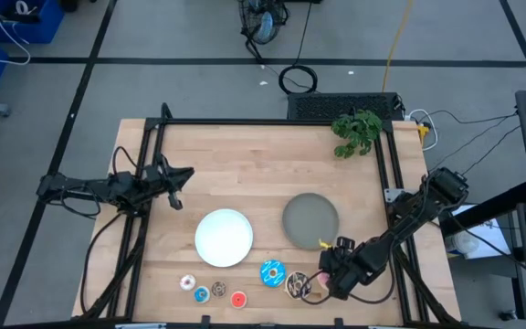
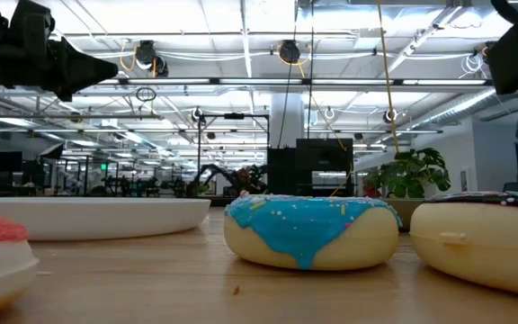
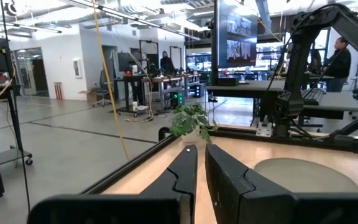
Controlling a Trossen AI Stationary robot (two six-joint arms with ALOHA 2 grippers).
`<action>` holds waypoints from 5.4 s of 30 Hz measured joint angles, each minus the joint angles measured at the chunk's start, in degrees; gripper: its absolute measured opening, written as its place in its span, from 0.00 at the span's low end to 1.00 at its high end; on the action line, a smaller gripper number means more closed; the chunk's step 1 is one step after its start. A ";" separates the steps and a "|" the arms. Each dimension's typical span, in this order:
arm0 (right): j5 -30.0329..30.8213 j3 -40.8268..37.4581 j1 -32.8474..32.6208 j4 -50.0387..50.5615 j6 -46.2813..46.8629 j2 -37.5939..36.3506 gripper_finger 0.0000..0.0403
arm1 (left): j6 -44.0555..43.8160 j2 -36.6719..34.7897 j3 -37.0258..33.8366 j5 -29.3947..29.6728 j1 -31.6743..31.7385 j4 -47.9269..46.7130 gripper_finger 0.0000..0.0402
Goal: Pick & Place donuts
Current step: Put the large pink donut on the gray plate
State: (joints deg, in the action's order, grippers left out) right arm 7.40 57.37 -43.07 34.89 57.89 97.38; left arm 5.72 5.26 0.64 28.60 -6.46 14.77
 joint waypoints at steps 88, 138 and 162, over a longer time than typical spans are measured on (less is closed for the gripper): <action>-0.87 18.05 11.73 30.05 -13.38 -25.94 0.02 | -1.91 -0.02 -0.02 -0.51 0.00 0.43 0.09; -9.05 4.00 48.35 1.91 -43.63 -10.32 0.02 | -0.02 -0.02 -0.02 0.00 0.00 0.50 0.09; -8.90 1.14 47.78 -0.16 -41.88 -10.34 0.02 | 1.39 -0.02 -0.02 0.02 0.00 0.50 0.09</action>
State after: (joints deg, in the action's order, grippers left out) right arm -1.50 58.51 4.71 34.74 16.00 87.05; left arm 7.11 5.23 0.62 28.62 -6.46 15.27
